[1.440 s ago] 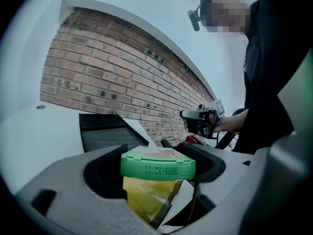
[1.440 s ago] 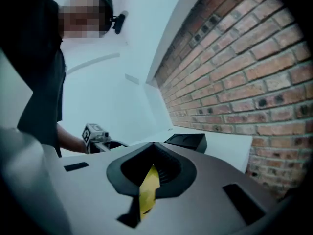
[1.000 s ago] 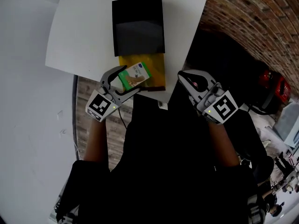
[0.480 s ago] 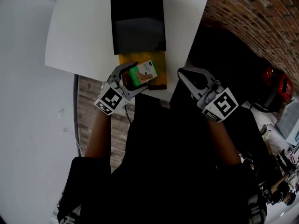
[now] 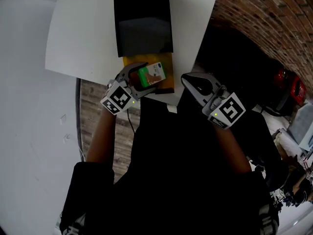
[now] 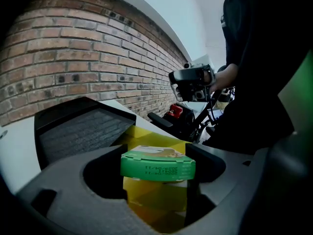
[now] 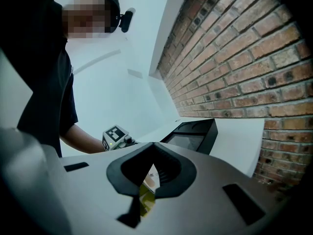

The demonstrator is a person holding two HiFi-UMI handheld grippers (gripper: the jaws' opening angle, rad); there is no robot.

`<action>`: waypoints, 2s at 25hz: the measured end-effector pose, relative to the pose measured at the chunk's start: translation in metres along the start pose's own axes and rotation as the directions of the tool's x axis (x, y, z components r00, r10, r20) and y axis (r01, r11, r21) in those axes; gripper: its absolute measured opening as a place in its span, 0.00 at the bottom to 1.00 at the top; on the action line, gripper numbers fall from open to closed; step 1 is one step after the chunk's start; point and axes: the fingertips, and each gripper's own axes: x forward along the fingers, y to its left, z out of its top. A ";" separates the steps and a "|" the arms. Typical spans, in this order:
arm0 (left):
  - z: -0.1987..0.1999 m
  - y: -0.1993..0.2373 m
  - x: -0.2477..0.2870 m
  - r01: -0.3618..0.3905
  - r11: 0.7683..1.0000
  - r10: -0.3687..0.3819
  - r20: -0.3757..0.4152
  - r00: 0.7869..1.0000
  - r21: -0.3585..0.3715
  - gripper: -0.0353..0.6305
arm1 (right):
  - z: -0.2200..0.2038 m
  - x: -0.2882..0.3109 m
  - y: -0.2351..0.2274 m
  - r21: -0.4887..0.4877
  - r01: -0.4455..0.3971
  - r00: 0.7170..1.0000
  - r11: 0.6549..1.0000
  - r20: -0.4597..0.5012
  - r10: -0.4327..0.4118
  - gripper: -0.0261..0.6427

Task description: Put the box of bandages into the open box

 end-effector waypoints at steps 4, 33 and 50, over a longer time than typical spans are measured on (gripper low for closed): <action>-0.009 0.000 0.003 0.006 1.000 -0.006 -0.043 0.999 0.004 0.63 | -0.001 0.003 0.002 0.013 -0.011 1.000 1.000 0.002 0.011 0.05; -0.074 0.005 0.016 0.003 0.992 0.061 -0.510 0.858 0.124 0.63 | -0.015 0.005 0.012 -0.024 -0.018 0.999 1.000 -0.037 0.017 0.05; -0.081 0.002 0.016 0.028 0.998 0.007 -0.593 0.805 0.050 0.63 | -0.019 0.003 0.015 -0.016 -0.025 0.999 1.000 -0.047 0.024 0.05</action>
